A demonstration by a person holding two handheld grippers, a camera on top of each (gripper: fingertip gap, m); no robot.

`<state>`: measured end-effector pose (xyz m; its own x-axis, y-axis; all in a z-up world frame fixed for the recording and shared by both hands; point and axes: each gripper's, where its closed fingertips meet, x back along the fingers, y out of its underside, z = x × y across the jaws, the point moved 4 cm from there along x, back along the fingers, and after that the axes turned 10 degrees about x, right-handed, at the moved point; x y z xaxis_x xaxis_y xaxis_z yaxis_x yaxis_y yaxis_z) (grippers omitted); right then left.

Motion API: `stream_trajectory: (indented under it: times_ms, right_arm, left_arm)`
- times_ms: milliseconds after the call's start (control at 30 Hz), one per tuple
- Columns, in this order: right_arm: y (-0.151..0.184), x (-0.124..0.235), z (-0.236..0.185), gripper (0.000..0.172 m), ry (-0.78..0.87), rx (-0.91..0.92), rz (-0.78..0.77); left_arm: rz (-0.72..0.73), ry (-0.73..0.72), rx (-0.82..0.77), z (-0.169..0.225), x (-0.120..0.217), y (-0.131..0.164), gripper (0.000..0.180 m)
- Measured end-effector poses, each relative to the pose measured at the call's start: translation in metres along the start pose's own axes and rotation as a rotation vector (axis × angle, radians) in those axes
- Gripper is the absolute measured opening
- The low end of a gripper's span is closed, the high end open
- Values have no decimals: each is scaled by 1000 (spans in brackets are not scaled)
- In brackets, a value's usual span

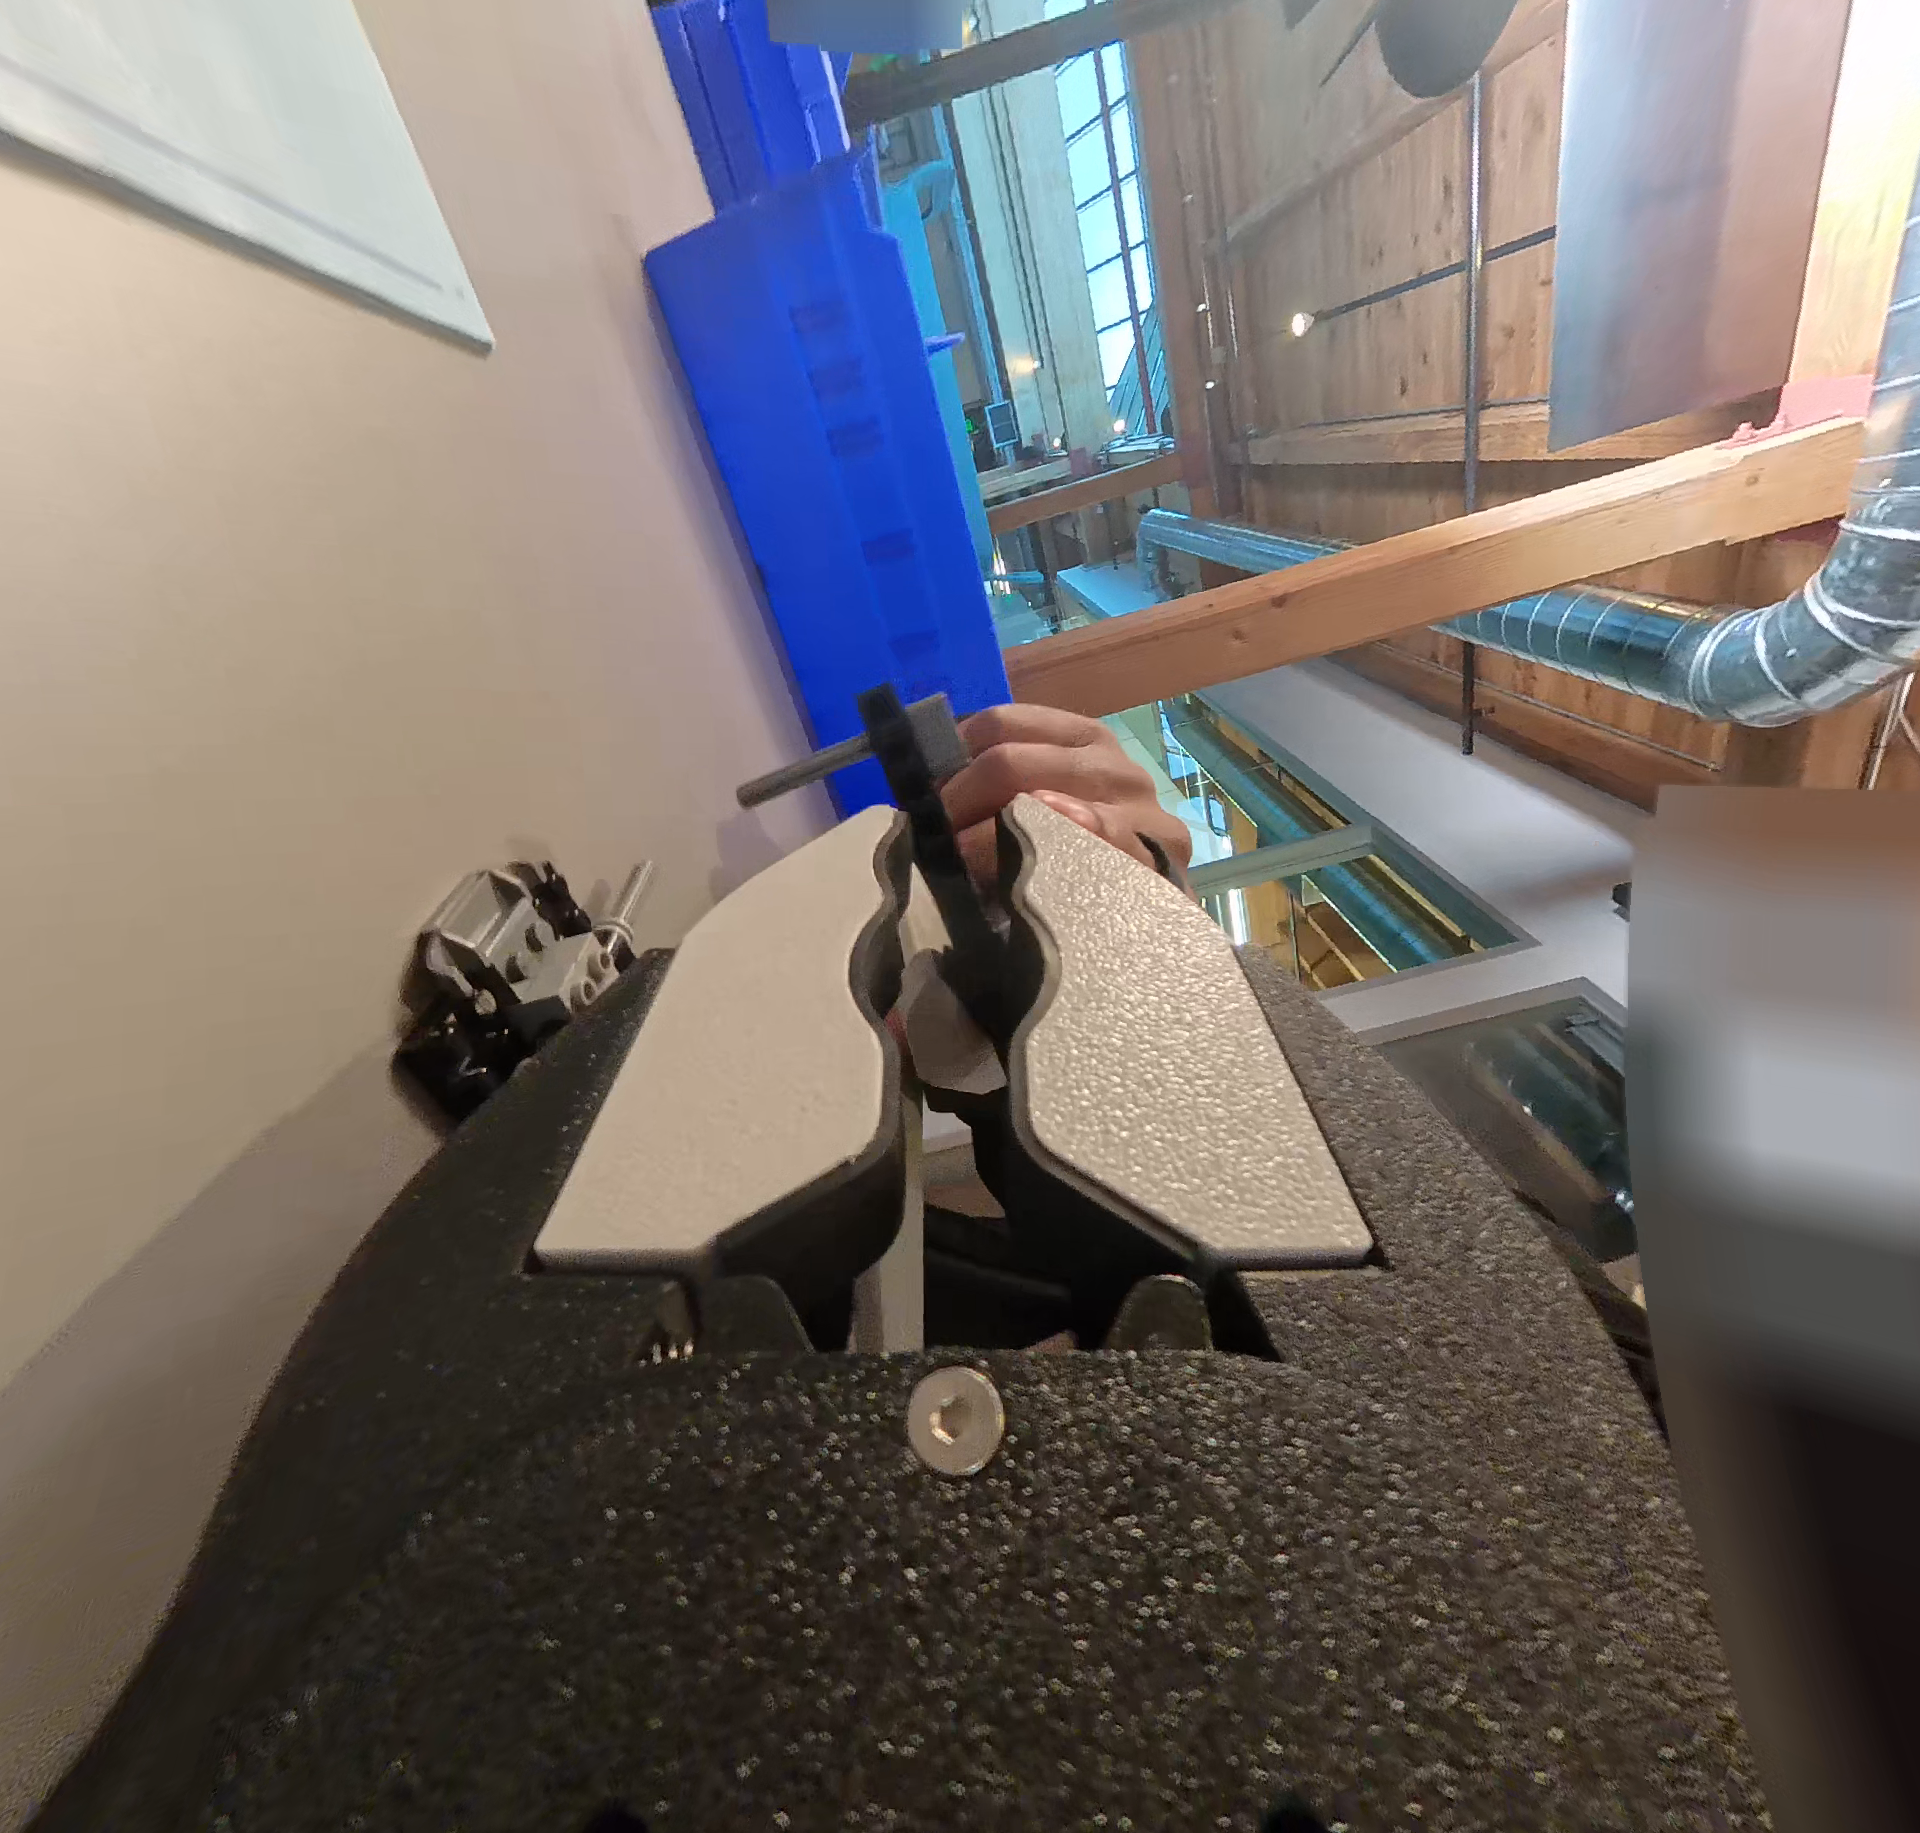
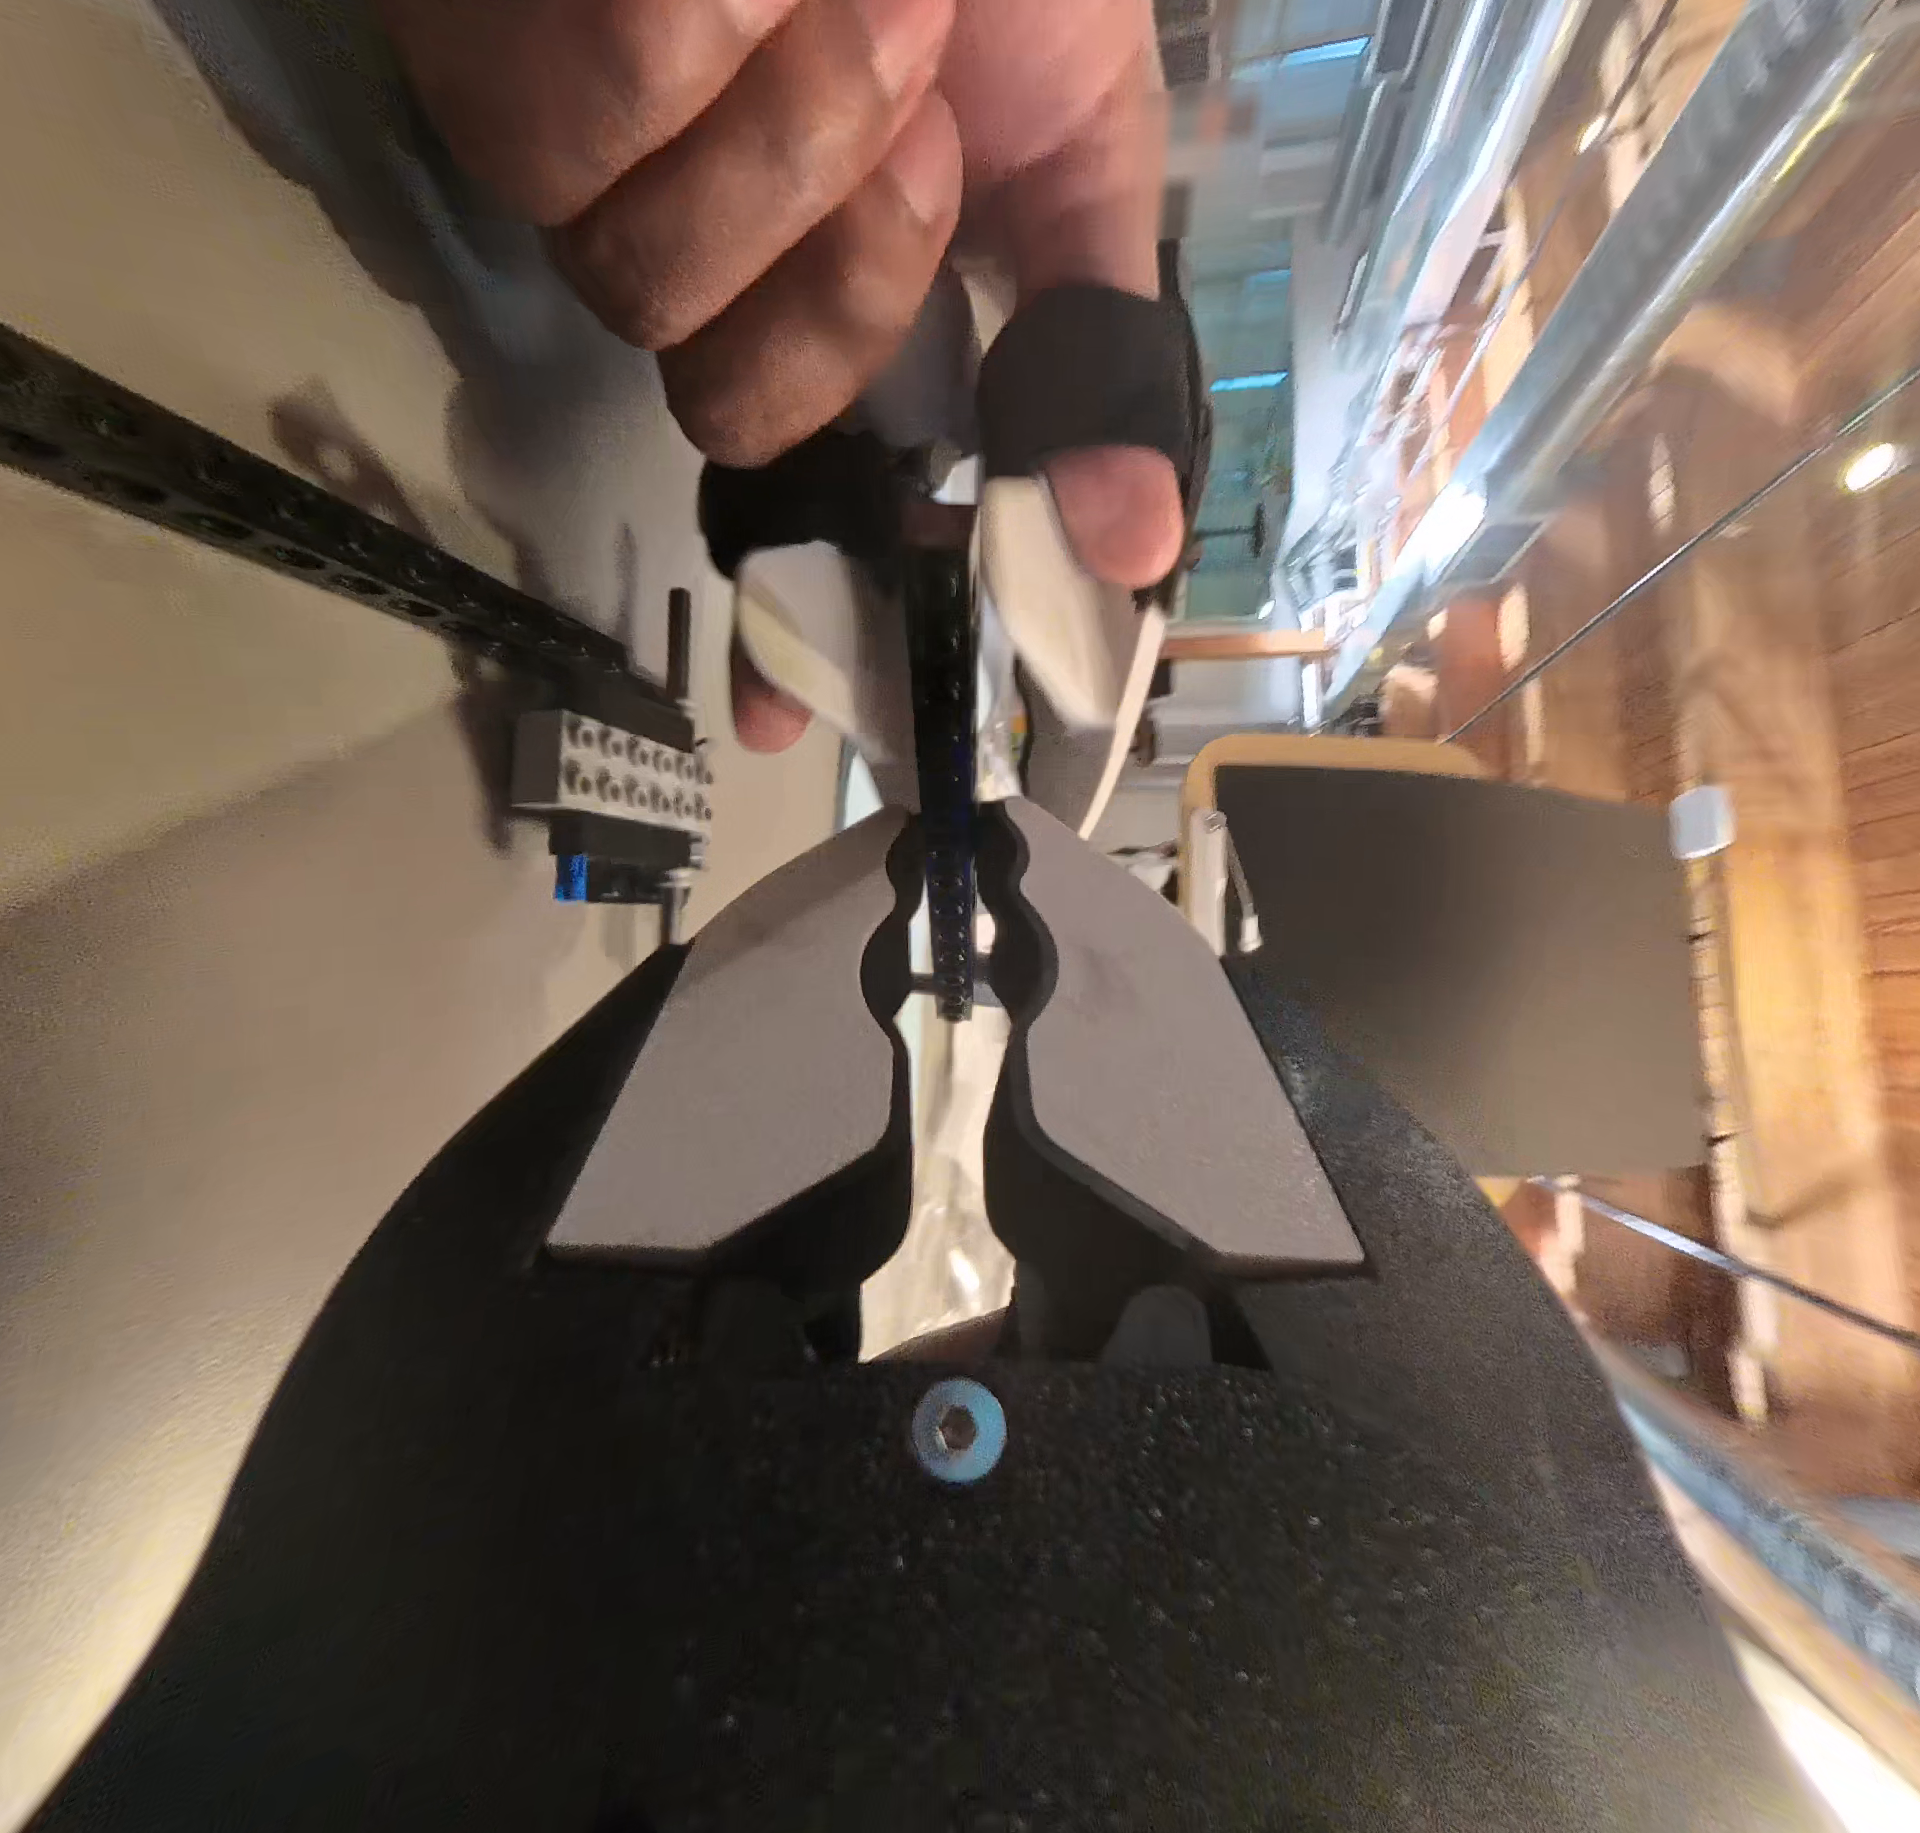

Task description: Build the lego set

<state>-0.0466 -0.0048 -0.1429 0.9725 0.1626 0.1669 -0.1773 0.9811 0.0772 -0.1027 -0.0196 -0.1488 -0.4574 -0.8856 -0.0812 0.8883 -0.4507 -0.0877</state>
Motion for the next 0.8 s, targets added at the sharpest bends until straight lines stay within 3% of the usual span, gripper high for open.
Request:
stream_trajectory:
  times_ms: [100, 233, 333, 433, 567, 800]
  right_arm:
    - [8, 4, -3, 9, -110, -129, -52]
    - [24, 13, -24, 9, -453, -407, -202]
    - [30, 25, -20, 8, -658, -625, -242]
    - [30, 40, -20, 8, -977, -772, -267]
    - [29, 50, -35, 9, -1333, -834, -302]
    - [30, 33, -54, 11, -1344, -1003, -402]
  left_arm:
    - [51, -17, -105, 7, 10, -12, 23]
    - [91, -138, -263, 7, 25, -24, 28]
    - [95, -181, -279, 4, 32, -27, 28]
    - [82, -198, -281, 4, 33, -26, 28]
    - [39, -217, -294, 1, 31, -21, 28]
    - [23, -280, -402, 1, 33, -20, 28]
